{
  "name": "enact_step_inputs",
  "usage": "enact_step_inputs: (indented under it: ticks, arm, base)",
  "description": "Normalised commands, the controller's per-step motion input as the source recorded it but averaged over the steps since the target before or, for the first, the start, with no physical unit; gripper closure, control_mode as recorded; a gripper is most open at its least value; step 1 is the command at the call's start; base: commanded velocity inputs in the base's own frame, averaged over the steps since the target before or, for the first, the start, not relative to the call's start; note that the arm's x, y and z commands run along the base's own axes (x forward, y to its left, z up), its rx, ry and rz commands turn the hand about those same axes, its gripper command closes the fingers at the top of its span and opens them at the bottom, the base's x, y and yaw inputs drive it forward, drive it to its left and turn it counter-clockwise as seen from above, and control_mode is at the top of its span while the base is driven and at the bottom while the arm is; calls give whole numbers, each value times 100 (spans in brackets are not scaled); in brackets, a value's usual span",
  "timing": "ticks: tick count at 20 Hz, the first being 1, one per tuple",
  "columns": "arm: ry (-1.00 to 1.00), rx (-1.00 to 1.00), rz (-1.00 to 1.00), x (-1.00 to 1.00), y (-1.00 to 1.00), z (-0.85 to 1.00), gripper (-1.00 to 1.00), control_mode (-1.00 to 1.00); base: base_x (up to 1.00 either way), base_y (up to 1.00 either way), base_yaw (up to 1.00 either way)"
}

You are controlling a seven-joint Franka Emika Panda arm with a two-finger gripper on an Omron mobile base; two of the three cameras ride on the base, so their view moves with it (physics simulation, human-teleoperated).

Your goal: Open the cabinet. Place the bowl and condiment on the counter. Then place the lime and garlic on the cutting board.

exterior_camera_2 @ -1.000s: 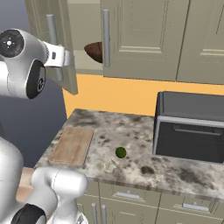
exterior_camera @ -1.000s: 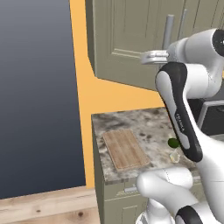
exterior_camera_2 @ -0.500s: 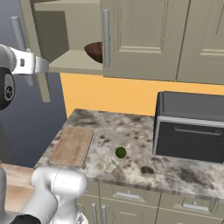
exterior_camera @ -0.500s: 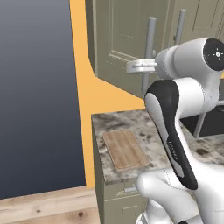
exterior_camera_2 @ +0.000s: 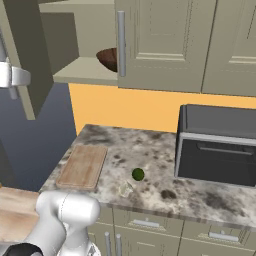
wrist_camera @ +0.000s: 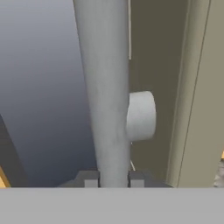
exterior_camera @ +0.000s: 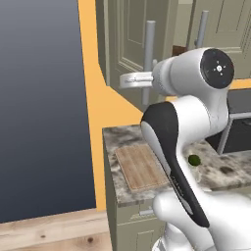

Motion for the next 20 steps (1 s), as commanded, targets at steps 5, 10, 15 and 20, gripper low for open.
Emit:
enact_step_inputs:
  ticks: [5, 10, 15, 20]
  arm:
    - [0, -1, 0, -37, 14, 12, -100, -100]
    - [0, 0, 0, -90, -10, 26, -100, -100]
    - [0, 8, -6, -62, -74, 13, -100, -100]
    - [0, 9, -8, -28, -95, 3, -100, -100]
  base:
    - [0, 0, 0]
    - [0, 0, 0]
    - [0, 0, 0]
    - [0, 0, 0]
